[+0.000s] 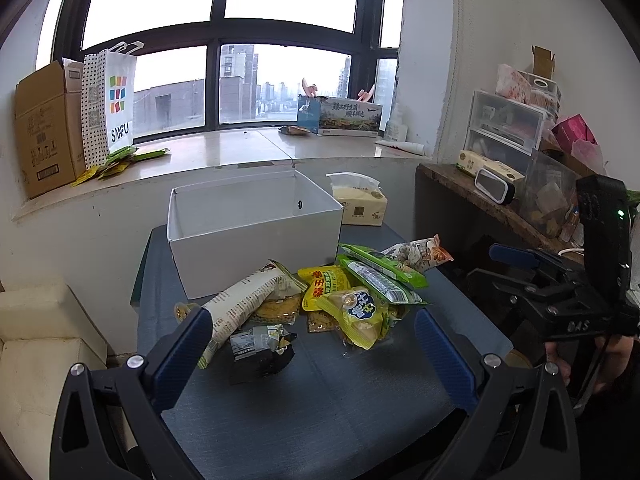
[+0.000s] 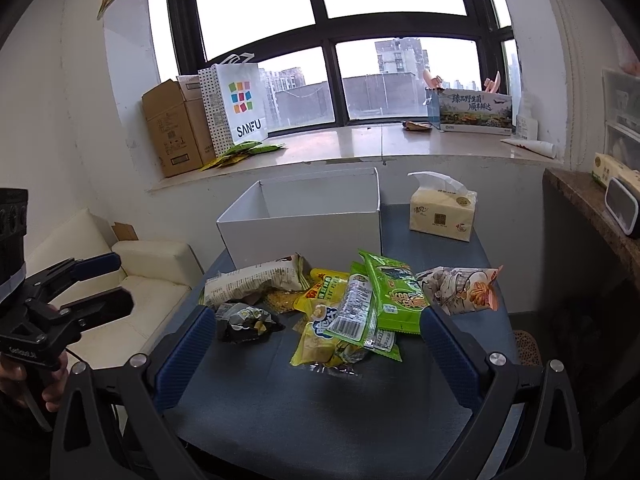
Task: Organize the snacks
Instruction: 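Grasp the green seaweed packet with the right tool while the left tool grasps the tall white chip bag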
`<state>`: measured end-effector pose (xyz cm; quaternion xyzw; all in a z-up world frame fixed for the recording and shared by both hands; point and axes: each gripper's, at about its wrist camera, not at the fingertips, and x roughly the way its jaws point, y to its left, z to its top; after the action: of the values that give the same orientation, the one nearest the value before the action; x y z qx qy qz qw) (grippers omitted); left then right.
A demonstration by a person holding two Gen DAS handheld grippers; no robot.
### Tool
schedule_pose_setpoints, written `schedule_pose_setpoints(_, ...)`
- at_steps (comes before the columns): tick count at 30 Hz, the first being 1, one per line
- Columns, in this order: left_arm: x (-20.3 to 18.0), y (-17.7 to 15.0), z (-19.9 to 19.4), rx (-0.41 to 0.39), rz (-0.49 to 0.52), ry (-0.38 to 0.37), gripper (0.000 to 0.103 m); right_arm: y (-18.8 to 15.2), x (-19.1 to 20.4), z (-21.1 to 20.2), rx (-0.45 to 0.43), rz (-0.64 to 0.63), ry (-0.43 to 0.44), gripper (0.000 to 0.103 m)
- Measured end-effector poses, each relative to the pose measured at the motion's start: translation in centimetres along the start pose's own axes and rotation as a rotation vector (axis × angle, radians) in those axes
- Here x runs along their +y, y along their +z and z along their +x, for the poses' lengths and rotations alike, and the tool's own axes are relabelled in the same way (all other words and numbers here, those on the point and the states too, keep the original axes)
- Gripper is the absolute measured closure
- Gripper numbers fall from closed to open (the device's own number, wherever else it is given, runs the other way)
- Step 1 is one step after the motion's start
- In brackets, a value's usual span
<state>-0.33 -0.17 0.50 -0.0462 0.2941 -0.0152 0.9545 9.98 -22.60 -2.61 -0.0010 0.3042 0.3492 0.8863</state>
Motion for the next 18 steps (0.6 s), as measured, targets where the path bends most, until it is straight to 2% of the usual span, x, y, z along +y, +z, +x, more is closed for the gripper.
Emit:
schedule_pose_setpoints(3, 0.0, -0.1, 0.1, -0.004, 0.004, 0.002, 0.000, 0.3, -1.8, 1.5, 0.025, 0.041, 0.022, 0.000)
schedule_pose_setpoints(8, 0.4, -0.3, 0.1, -0.028, -0.006, -0.024, 0.000, 0.4, -6.7, 6.7, 0.143, 0.169, 0.053, 0.000)
schedule_pose_setpoints(13, 0.8, -0.5, 0.4, -0.037, -0.004, -0.023, 0.000, -0.2, -11.2, 12.2, 0.261, 0.342, 0.134, 0.000)
schedule_pose_setpoints(16, 1.1, -0.7, 0.7, -0.026, -0.007, -0.018, 0.000, -0.6, -12.2, 14.6, 0.312, 0.392, 0.151, 0.000)
schedule_pose_setpoints(18, 1.3, -0.9, 1.0, -0.018, -0.008, -0.015, 0.000, -0.6, -12.0, 15.3, 0.319, 0.375, 0.144, 0.000)
